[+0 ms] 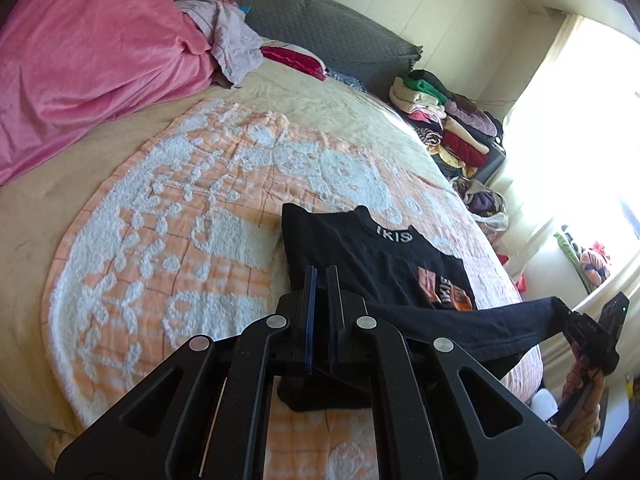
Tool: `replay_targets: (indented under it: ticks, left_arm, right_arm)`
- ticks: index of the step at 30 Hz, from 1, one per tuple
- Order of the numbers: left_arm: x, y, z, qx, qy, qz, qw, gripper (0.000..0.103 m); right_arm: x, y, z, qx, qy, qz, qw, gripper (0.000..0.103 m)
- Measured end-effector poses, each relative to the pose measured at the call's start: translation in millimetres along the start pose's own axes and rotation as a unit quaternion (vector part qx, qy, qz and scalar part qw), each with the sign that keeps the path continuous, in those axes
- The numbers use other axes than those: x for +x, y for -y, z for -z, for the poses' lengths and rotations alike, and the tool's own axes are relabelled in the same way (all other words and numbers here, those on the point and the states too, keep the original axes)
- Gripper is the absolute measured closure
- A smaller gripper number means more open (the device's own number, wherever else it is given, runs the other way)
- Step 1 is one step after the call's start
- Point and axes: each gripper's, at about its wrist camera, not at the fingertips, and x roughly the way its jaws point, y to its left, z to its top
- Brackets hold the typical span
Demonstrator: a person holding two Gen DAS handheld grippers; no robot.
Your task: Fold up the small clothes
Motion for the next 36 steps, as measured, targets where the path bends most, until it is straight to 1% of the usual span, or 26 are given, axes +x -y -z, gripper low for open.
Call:
replay_targets:
  ticks: [2,3,6,8,10,14,16,18,21,23,25,26,28,29,31,33,34,35,36]
  left_arm:
    - [3.3,0.2,-5.3,0.0,0.004,-0.008,1.0,0.103]
    - [4.0,1.1,-8.2,0.005,0.008,-0.019,0.9998,0.103]
    - [8.9,-0.7,-17.4,0.005,0.011,-0.025,0.9996,0.103]
    - [17.9,-2.5,-21.0,0.005,0.001,-0.03,0.9995,0.103]
    - [23.0,-2.4,-20.3,0.006,-0.008,-0.027,0.9996,0.103]
    - [30.1,-3.2,-9.1,0.011,-0.036,-0.016,0.9991,0.103]
    - [34.6,-4.3,-3.1,0.016,-0.049,-0.016,0.9985,0.097]
    - [42.6,-5.1,3.7,0.028,-0.069,-0.018,0.9971,0.083]
    - [52.0,-4.7,11.1,0.046,-0.092,-0.012,0.9947,0.075]
    - [59.7,-4.6,14.6,0.058,-0.103,-0.015,0.9929,0.074]
    - [68.3,-4.5,15.5,0.076,-0.113,-0.016,0.9906,0.07]
    - [75.1,-6.6,16.2,0.089,-0.122,-0.035,0.988,0.07]
    - [80.7,-12.1,16.7,0.094,-0.13,-0.053,0.9856,0.07]
    - [82.2,-16.1,17.3,0.09,-0.136,-0.048,0.9855,0.07]
    - [82.5,-19.4,18.1,0.08,-0.141,-0.027,0.9865,0.069]
    - [82.1,-15.9,19.1,0.083,-0.14,-0.012,0.9866,0.066]
    - [82.2,-12.7,19.1,0.09,-0.138,-0.01,0.9864,0.065]
    - [84.1,-7.8,18.9,0.106,-0.136,-0.014,0.9849,0.065]
    - [86.6,-3.6,18.7,0.127,-0.133,-0.026,0.9826,0.065]
  right_arm:
    - [8.2,-1.9,-4.7,-0.008,-0.001,0.013,1.0,0.095]
    - [10.9,-2.3,-6.0,-0.01,-0.002,0.017,1.0,0.095]
    - [24.1,-0.3,-9.5,-0.003,-0.01,0.012,1.0,0.095]
    - [33.4,0.1,-10.8,-0.004,-0.016,0.021,1.0,0.095]
    - [43.9,1.6,-11.7,-0.006,-0.024,0.031,0.999,0.095]
    - [60.7,6.1,-10.7,-0.009,-0.04,0.048,0.998,0.095]
    - [67.4,9.3,-8.2,-0.01,-0.048,0.055,0.997,0.095]
    - [73.1,13.8,-5.0,-0.002,-0.056,0.058,0.997,0.093]
    - [77.2,20.1,-0.9,0.011,-0.062,0.058,0.996,0.092]
    - [78.3,23.1,1.9,0.015,-0.064,0.059,0.996,0.092]
    - [79.3,25.9,2.9,0.02,-0.068,0.059,0.996,0.092]
    - [79.3,27.3,3.2,0.023,-0.069,0.058,0.996,0.091]
    - [77.9,29.7,4.2,0.029,-0.069,0.059,0.995,0.091]
    - [76.9,29.9,4.6,0.03,-0.069,0.058,0.996,0.091]
    - [76.6,29.7,5.9,0.027,-0.07,0.061,0.995,0.091]
    - [76.7,30.8,6.6,0.028,-0.072,0.064,0.995,0.09]
    - [77.1,30.9,7.1,0.028,-0.073,0.065,0.995,0.09]
    - [77.8,31.5,7.1,0.029,-0.074,0.065,0.995,0.09]
    - [78.3,32.7,6.9,0.033,-0.075,0.065,0.995,0.09]
